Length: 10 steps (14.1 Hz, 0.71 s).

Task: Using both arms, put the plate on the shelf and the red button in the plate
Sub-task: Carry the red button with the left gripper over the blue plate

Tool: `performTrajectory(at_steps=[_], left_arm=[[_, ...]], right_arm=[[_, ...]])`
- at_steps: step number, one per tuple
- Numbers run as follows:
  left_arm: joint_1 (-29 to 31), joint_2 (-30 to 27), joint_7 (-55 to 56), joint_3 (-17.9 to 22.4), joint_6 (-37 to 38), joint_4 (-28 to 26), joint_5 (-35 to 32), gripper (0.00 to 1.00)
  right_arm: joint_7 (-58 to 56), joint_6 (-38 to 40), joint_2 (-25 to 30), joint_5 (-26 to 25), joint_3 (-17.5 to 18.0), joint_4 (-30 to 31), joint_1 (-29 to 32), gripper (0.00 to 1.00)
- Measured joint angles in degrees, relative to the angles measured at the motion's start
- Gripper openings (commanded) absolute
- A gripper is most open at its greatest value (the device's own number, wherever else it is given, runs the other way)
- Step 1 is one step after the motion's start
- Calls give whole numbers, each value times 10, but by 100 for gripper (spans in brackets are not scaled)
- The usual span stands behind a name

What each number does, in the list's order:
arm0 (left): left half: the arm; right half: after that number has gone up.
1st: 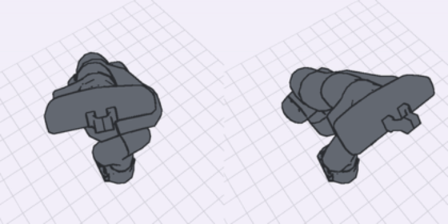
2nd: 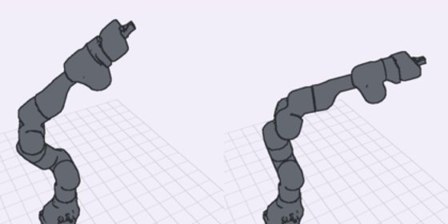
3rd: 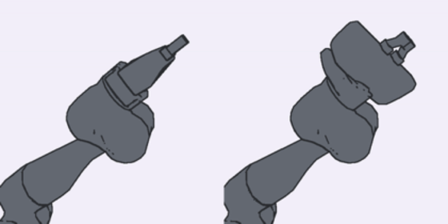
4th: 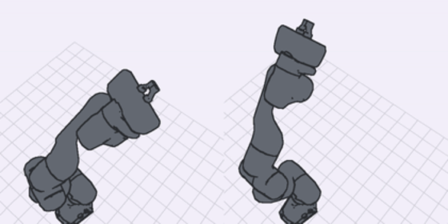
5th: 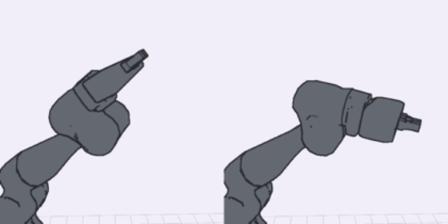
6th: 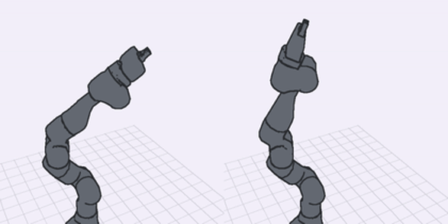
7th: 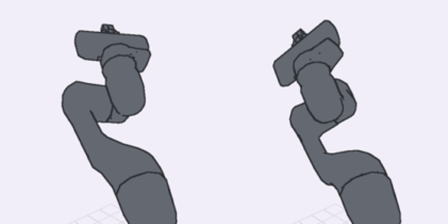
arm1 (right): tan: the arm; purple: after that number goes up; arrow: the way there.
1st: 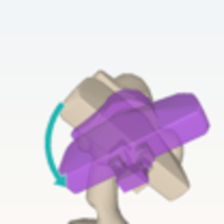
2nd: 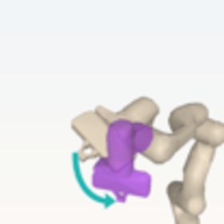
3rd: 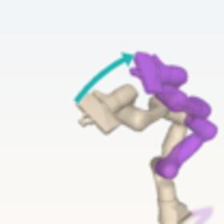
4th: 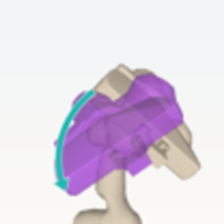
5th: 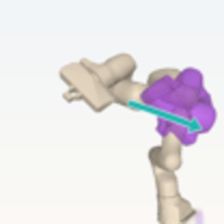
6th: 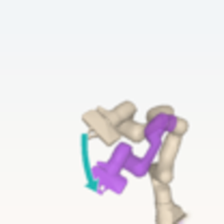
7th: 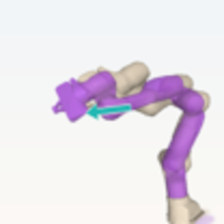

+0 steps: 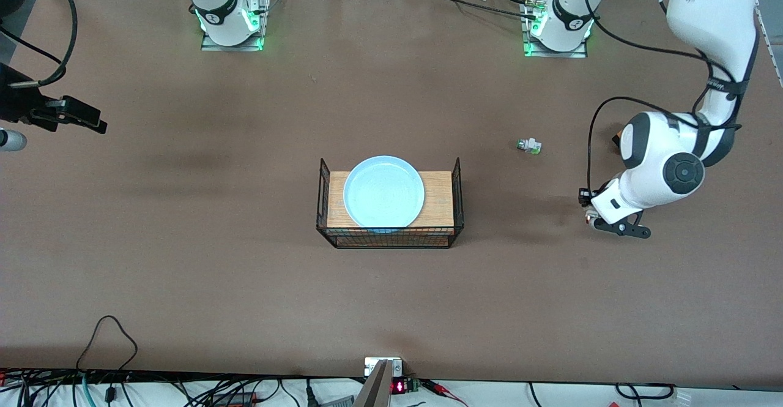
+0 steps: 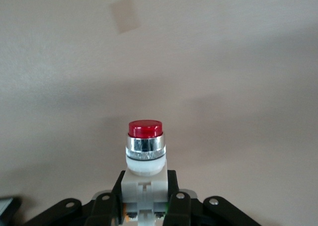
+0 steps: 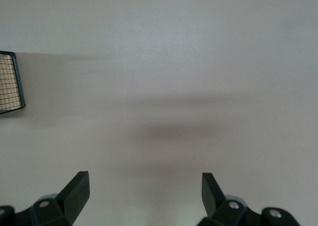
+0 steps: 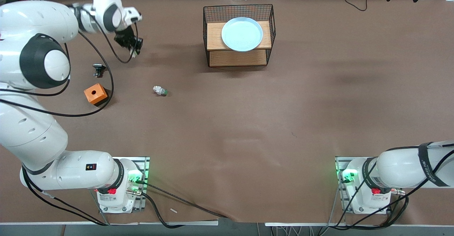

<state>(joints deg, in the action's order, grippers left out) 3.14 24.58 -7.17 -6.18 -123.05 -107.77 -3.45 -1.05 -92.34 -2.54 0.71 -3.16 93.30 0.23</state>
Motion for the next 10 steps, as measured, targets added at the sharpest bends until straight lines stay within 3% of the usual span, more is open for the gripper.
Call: performTrajectory(at_steps=[5,8,10], left_arm=[[-4,-30,102,-117,236,180,8,16],[-11,-30,175,-202,263,220,54,16],[-30,-25,206,-234,239,221,77,16]], right_arm=[[0,-6,1,-7,5,-2,-3,100],[0,-6,1,-7,6,-2,-3,100],[0,-6,1,-7,6,-2,-3,100]])
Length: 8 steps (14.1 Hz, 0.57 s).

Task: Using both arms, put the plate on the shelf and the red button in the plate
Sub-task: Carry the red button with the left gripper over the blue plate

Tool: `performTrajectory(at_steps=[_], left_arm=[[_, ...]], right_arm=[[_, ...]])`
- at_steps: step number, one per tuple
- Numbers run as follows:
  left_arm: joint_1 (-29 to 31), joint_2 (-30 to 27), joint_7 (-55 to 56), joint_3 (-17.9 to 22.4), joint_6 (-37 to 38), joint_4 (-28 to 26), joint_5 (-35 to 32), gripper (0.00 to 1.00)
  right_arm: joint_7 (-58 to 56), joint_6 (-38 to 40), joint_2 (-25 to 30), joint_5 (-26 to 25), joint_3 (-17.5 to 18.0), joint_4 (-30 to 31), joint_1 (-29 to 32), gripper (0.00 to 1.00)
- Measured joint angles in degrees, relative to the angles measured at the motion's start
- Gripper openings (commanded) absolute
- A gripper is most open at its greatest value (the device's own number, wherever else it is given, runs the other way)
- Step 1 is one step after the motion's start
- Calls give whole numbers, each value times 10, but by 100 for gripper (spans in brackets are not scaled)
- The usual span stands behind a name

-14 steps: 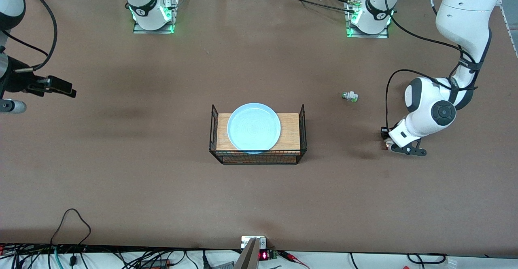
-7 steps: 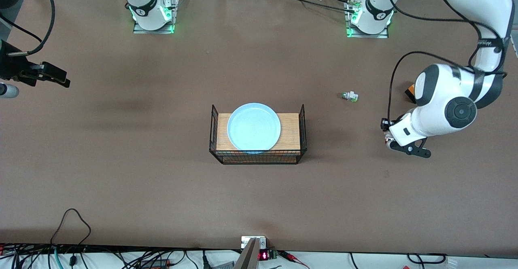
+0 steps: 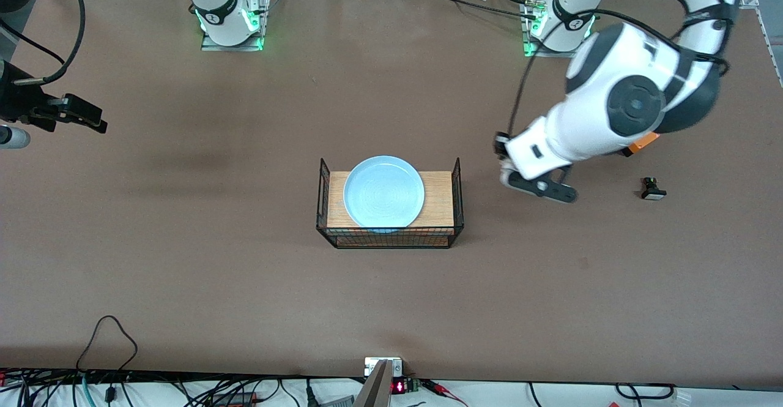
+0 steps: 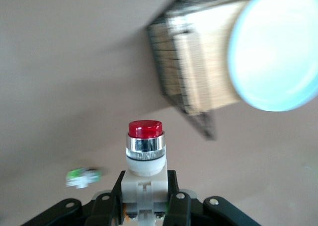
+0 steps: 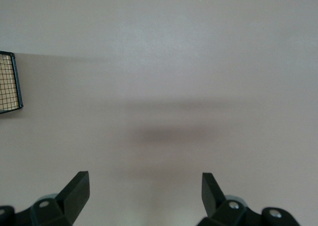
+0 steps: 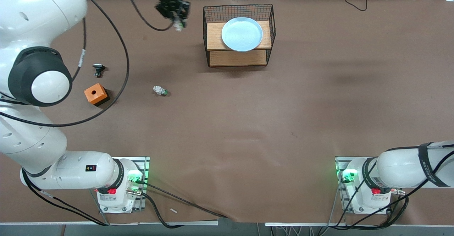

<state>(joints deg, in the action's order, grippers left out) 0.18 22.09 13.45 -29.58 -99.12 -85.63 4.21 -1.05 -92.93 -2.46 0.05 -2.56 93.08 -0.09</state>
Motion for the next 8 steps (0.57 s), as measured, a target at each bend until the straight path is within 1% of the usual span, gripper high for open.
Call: performTrajectory(at_steps=[2,5,8], left_arm=[[-44,12,35,-6,-64,0,4,16],[-108,47,111,-6,-159,0,4,16],[-132,88,132,-5,-232,0,4,16]], right_arm=[[0,0,0,0,0,0,0,100],[0,-1,0,0,0,-1,0,100],[0,-1,0,0,0,-3,0,100]])
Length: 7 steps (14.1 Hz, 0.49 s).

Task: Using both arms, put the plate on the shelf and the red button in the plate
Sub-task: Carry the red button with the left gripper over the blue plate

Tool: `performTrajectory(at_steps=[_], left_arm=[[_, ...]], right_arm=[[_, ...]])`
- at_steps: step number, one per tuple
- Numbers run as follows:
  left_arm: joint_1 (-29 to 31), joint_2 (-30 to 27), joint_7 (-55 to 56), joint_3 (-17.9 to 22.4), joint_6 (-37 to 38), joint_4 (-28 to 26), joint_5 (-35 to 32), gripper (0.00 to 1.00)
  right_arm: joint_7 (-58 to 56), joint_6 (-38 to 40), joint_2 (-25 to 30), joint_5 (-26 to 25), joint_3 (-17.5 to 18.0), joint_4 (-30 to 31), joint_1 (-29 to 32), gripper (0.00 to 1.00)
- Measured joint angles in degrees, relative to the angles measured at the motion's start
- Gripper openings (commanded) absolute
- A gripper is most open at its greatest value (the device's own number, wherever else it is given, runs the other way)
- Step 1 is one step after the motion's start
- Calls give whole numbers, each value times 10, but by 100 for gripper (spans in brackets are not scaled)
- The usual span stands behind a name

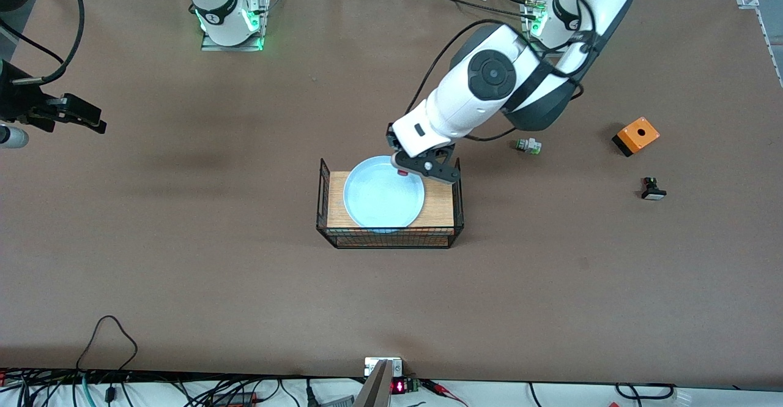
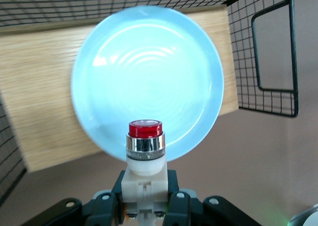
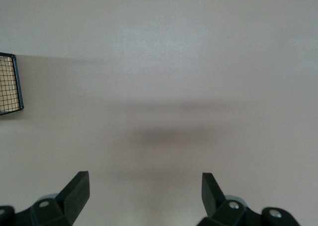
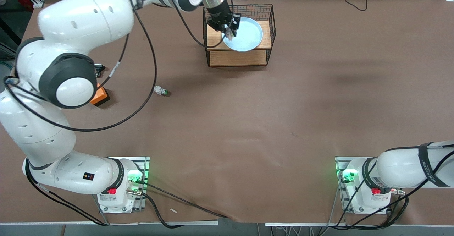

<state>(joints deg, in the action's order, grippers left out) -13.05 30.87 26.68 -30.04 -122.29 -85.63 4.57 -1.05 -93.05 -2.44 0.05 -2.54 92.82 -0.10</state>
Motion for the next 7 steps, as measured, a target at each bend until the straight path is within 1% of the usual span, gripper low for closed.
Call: performTrajectory(at_steps=[3,5,6,7], left_arm=[[0,36,0,6,-68,1,0,17],[0,56,-1,7,-101,1,-15,18],[0,63,-1,7,-109,1,-26,25],[0,68,-1,7,-114,1,-33,40]], right_arm=[[0,0,0,0,0,0,0,100],[0,0,0,0,0,0,0,100],[0,0,0,0,0,0,0,100],[0,0,0,0,0,0,0,100]])
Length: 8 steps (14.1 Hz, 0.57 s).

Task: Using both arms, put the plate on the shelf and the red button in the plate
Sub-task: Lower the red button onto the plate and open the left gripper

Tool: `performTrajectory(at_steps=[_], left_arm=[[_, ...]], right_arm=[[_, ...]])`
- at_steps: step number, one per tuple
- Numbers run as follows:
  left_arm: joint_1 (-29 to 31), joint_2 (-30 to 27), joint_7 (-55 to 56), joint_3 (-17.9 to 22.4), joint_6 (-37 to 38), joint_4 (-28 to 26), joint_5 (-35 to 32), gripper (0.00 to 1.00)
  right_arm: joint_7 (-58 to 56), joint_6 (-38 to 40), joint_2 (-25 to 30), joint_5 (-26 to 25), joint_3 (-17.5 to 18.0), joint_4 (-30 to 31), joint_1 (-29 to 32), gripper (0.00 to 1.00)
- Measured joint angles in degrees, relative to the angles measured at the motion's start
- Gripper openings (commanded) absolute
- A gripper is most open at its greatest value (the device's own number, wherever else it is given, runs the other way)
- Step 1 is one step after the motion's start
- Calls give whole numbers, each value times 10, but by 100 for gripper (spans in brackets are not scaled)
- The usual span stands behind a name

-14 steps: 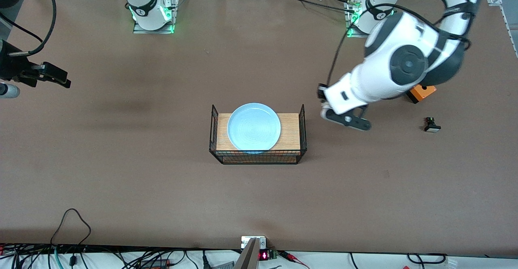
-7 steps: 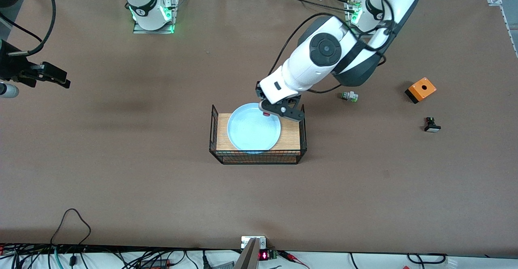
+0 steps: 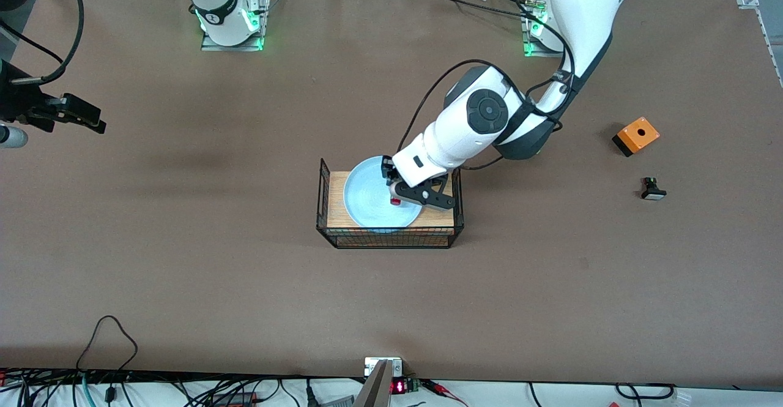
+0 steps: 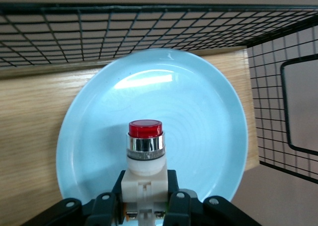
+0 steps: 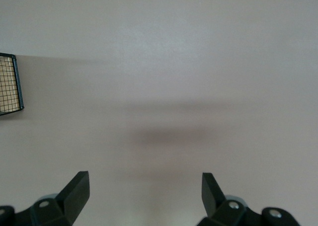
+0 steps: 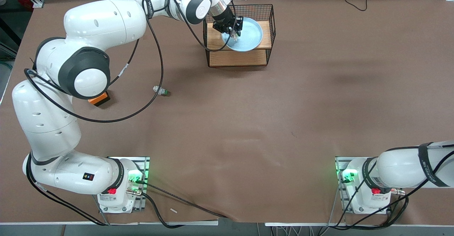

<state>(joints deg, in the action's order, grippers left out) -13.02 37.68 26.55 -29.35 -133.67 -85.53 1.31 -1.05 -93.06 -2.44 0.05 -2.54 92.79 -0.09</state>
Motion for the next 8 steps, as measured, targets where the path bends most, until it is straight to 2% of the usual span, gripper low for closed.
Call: performTrajectory(at_steps=[1,2,6,8], left_arm=[[0,2,0,0,-2,0,-3,84],[0,2,0,0,-2,1,-4,100],[1,2,0,0,-1,7,-7,100],[3,-7,2,0,36,16,-7,100]], right_arm=[[0,0,0,0,0,0,0,100],[0,0,0,0,0,0,0,100],[0,-1,0,0,0,-4,0,100],[0,-1,0,0,0,-8,0,100]])
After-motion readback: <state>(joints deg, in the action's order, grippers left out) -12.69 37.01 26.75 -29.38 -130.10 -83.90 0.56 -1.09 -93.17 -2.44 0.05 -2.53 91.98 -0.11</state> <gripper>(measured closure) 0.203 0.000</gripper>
